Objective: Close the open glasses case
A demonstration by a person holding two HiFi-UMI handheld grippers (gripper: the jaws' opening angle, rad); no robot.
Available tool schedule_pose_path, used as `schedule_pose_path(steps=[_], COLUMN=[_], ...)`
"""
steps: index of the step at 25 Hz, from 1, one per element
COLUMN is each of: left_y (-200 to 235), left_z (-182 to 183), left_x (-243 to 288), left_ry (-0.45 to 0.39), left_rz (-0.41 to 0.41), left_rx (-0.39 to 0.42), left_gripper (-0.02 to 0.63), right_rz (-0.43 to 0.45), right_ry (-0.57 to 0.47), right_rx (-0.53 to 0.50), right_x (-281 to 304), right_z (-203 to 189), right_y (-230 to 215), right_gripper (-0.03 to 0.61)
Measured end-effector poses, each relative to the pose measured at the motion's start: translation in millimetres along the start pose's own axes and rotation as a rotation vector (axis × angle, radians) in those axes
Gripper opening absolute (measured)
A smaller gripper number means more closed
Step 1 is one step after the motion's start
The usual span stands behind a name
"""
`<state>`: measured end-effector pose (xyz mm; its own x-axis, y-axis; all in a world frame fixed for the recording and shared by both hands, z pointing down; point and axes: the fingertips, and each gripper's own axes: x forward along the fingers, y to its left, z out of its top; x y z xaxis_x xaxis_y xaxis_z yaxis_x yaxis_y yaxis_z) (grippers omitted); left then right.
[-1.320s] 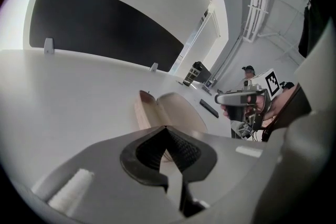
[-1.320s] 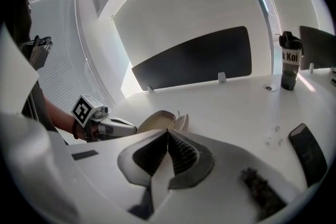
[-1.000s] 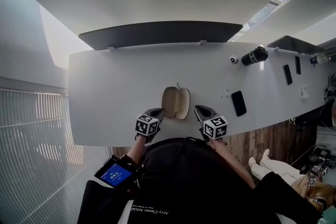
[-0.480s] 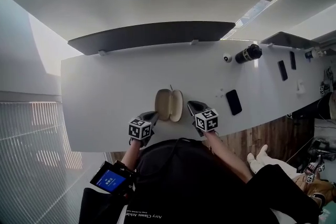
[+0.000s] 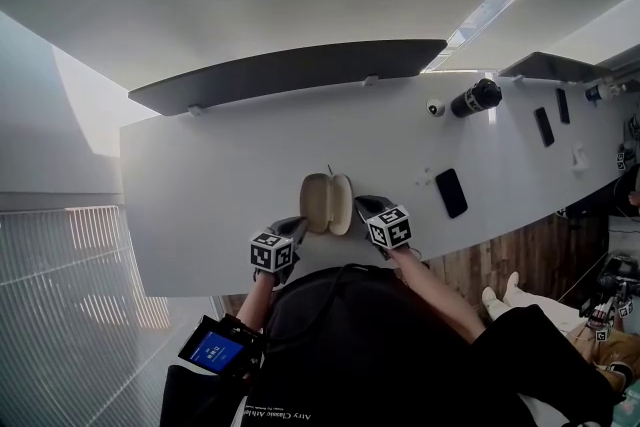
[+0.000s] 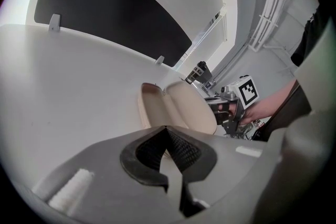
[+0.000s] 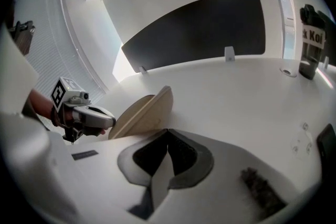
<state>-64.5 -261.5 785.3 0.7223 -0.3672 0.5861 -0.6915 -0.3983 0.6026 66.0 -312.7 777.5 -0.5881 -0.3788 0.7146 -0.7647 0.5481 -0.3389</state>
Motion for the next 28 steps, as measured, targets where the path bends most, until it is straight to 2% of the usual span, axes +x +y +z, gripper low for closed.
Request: schedule_pose_path(steps=[7,20,24,28], left_y=[4.4,1.4,1.7,-2.1], left_z=[-0.2,-1.6,-1.3,4.4], left_x=[-0.5,1.1,0.7,-7.4], left_ry=[-0.007,-0.008,-0.015,-0.059], left_rz=[0.015,0.007,-0.001,-0.04], left_rx=[-0.009,-0.01,-0.011,-0.037], left_gripper=[0.006,0.006,0.006,0.006], right_rz=[0.055,0.129,0.156,0.184], right_ry=[-0.019,-0.061,-0.034,0.003], right_rx=[-0.053,-0.243,-0.322,-0.364], right_x=[0.0,-1.4,8.1,17.6], right_z=[12.5,50.0,50.8,48.9], right_y=[22.3,66.8,80.7,90.6], right_gripper=[0.008,0.008,0.008,0.008])
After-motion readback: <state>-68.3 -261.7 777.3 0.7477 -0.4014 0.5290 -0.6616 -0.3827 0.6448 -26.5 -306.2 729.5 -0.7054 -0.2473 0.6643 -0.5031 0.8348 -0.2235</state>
